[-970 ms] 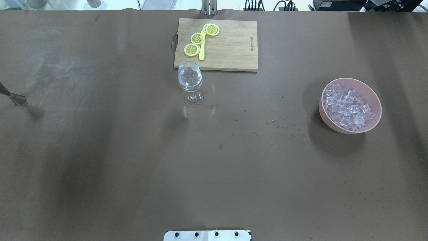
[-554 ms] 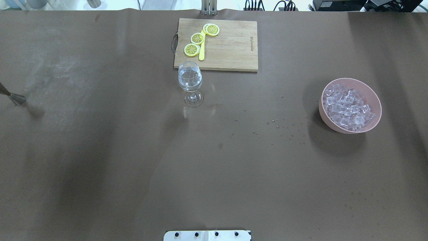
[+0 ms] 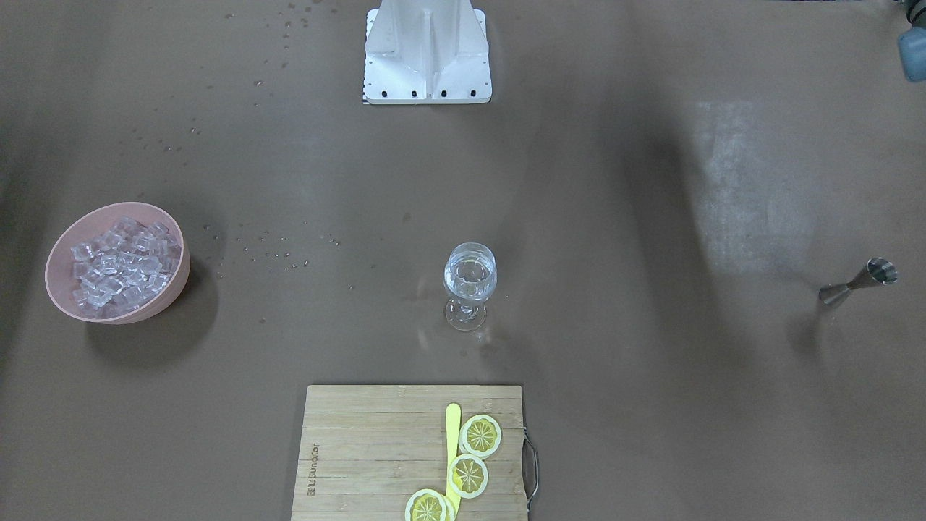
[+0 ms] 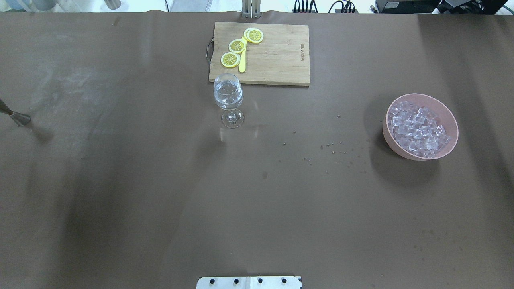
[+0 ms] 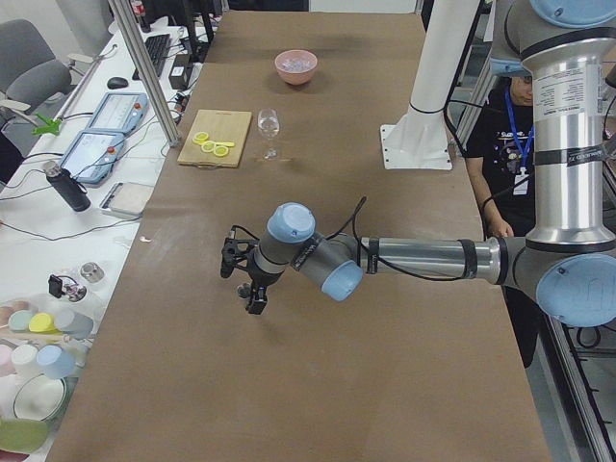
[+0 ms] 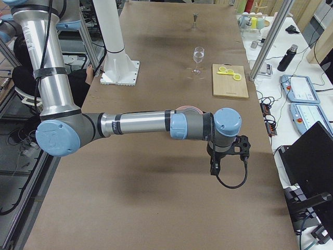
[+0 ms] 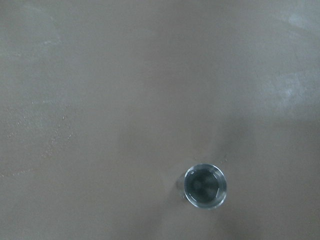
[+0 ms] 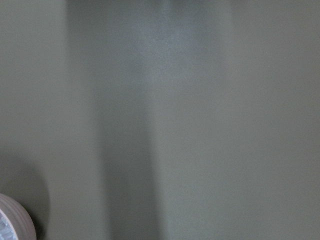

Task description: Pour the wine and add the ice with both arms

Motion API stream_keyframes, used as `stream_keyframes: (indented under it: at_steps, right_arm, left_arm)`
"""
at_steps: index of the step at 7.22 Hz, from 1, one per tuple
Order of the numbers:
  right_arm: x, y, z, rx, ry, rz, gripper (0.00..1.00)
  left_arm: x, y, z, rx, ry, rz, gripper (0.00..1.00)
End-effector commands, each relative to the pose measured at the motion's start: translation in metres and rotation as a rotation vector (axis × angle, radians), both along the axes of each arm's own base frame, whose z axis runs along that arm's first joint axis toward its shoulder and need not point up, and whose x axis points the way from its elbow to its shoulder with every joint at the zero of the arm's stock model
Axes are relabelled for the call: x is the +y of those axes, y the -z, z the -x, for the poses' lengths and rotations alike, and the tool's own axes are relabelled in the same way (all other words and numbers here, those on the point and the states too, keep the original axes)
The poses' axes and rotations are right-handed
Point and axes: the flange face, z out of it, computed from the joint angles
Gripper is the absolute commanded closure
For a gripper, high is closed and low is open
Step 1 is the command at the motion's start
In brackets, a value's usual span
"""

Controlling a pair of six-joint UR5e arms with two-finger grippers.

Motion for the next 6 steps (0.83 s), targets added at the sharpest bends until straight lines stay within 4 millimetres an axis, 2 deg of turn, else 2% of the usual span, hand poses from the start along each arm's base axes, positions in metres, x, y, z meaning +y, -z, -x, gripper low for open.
stream_keyframes:
  at_steps: [1, 2, 3, 4, 6]
  right_arm:
    - [0.004, 0.012, -0.006, 0.012, -0.014, -0.021, 0.00]
    - [0.005, 0.014, -0.006, 0.010, -0.040, 0.005, 0.00]
    - [-0.001, 0.031, 0.000, -0.005, -0.061, 0.006, 0.00]
    - [-0.004, 0.048, 0.021, -0.029, -0.084, 0.039, 0.00]
    - [-0.010, 0.089, 0.089, -0.032, -0.081, 0.080, 0.00]
  left_arm:
    - [0.012, -0.003, -0.044, -0.012, 0.068, -0.056, 0.02]
    - [0.016, -0.006, -0.057, 0.005, 0.084, -0.065, 0.02]
    - [0.025, -0.025, -0.060, 0.026, 0.106, -0.095, 0.02]
    - [0.030, -0.038, -0.068, 0.048, 0.138, -0.126, 0.02]
    - [0.034, -0.041, -0.091, 0.085, 0.216, -0.143, 0.02]
